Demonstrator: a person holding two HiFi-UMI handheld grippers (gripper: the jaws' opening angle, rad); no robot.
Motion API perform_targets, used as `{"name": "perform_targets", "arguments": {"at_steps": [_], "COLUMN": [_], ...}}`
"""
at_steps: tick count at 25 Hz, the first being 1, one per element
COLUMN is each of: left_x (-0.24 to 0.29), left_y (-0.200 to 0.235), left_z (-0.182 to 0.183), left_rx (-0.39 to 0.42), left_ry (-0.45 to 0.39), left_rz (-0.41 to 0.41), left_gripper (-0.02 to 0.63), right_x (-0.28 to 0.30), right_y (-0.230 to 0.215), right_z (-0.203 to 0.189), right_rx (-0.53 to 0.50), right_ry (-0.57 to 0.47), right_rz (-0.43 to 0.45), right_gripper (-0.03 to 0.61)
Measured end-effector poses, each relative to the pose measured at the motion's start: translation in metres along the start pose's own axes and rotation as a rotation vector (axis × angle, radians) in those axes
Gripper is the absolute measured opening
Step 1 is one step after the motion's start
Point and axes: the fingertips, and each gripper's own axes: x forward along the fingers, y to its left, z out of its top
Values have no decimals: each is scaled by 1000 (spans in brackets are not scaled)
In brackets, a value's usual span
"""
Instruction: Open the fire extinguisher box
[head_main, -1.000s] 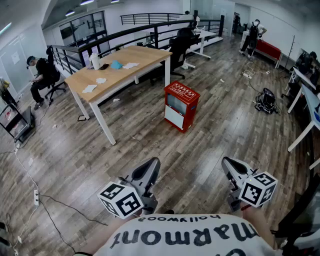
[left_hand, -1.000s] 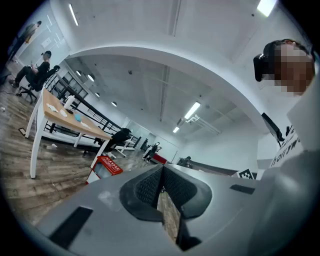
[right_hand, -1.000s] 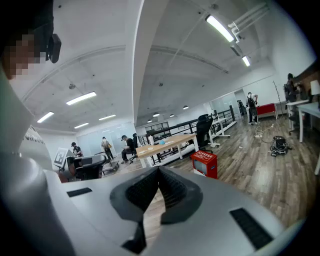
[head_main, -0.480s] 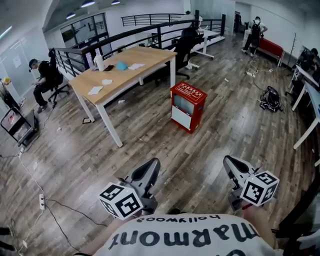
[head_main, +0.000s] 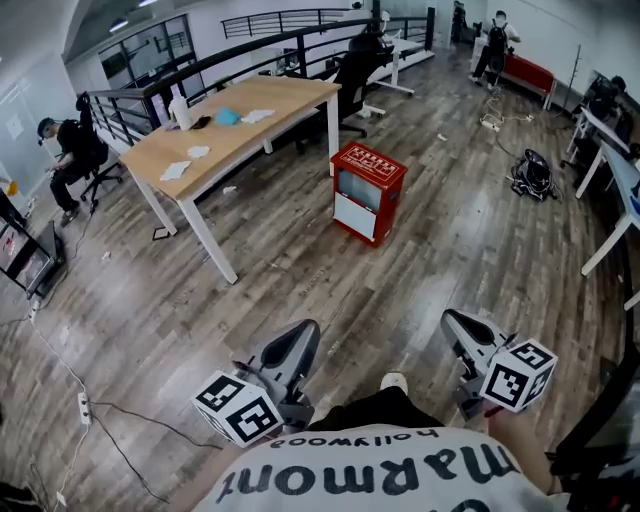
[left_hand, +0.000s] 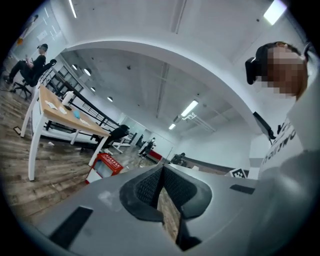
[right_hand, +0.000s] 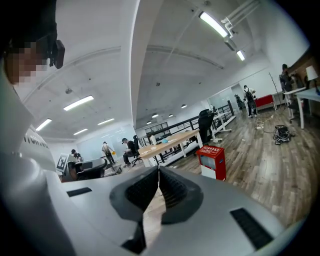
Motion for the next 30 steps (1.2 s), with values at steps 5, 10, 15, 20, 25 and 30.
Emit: {"name": "perform_targets", "arguments": {"at_steps": [5,10,15,20,25,30], "left_x": [8,20,50,102,157,205], "left_y": [10,33,51,72,101,123], "left_z": [2,-13,-15,-6,10,15], "left_rx": [-4,-41,72,98,47,17], "left_ry": [-29,18,44,71,46,49], "left_rz": [-6,96,137,80,70,98], "left_gripper": [6,6,6,6,6,6], "right_x": [23,42,85,124,149,159], "right_y": [0,-18,-52,-89,-158,-203], "right_z": [-11,-15,-22,13,42,58], "right_rx": [-21,-50,-235,-272,-173,-80], "right_ry": [58,146,250,217,232,209], "right_rz": [47,62,13,47,8,8], "right_gripper": [9,9,9,9,9,9]}}
